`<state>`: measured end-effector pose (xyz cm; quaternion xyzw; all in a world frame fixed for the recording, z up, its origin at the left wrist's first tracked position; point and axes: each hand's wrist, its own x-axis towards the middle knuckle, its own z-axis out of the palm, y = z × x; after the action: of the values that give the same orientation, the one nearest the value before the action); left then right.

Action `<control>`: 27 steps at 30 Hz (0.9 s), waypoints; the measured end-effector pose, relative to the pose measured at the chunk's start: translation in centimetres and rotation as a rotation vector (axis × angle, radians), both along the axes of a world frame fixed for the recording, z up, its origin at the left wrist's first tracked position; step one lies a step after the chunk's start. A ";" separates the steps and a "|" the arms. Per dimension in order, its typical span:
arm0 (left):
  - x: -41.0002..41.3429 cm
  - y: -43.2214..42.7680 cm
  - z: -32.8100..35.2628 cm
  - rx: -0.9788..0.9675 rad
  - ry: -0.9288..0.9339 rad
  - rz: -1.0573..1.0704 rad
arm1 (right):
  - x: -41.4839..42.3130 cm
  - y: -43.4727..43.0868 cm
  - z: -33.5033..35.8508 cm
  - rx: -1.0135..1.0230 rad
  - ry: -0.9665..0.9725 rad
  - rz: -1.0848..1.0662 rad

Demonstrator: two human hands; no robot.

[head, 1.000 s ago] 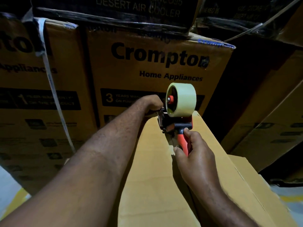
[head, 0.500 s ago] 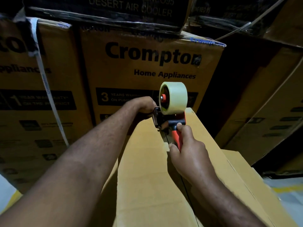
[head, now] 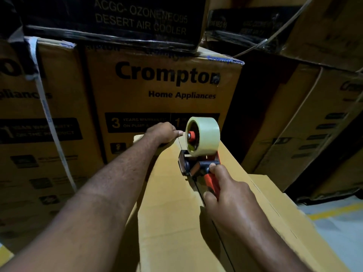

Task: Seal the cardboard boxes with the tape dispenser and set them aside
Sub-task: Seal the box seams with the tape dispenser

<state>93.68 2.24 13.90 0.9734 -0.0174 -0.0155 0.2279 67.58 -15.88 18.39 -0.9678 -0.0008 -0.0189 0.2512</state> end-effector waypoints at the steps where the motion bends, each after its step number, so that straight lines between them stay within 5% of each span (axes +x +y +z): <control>1: -0.2 0.0 -0.1 0.025 -0.009 0.002 | -1.0 -0.1 0.4 0.004 0.021 0.003; 6: -1.9 -0.6 -0.3 0.158 -0.093 -0.041 | -5.8 -0.3 1.4 -0.035 0.119 -0.044; 12: -7.1 -2.7 -1.7 0.322 -0.038 -0.422 | -5.9 -0.9 0.9 -0.042 0.095 -0.077; 27: -7.9 -3.0 -1.7 0.457 -0.016 -0.405 | -12.4 -3.8 0.6 -0.084 0.123 -0.065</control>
<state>85.78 -0.77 12.18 0.9762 -0.2091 -0.0567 -0.0048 55.22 -19.72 19.04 -0.9763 0.0451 0.0326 0.2093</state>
